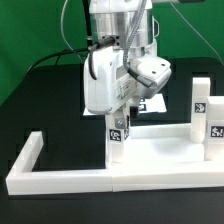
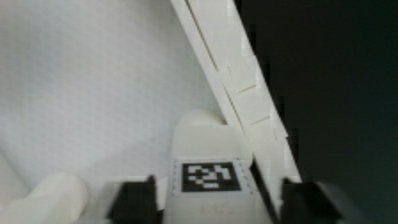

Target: Assemble desk

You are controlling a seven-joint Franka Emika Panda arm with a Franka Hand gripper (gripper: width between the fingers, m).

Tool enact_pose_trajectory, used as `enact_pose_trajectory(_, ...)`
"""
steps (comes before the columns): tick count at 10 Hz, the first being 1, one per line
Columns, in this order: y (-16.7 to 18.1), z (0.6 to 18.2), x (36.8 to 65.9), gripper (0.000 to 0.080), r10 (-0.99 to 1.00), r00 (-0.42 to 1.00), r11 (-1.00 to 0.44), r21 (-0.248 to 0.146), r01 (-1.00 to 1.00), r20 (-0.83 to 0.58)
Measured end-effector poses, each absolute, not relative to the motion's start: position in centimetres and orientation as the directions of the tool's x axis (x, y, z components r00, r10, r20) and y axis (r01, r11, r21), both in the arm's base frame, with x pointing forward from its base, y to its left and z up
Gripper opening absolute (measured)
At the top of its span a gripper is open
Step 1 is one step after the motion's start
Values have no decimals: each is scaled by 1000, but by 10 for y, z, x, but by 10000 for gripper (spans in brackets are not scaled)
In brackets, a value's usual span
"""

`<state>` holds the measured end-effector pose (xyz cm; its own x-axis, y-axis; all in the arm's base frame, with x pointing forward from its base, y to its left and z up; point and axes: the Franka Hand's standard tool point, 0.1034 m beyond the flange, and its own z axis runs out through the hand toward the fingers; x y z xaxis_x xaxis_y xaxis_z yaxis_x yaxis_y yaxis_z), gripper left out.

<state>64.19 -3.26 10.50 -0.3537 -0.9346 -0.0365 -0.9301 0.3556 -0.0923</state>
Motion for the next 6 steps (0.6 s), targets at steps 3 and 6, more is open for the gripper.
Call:
enact_pose_trajectory(3, -24, 108, 637, 636, -988, 151, -153, -122, -981, 26)
enact_pose_trajectory(6, -32, 104, 619, 647, -954, 291, -299, -137, -944, 75)
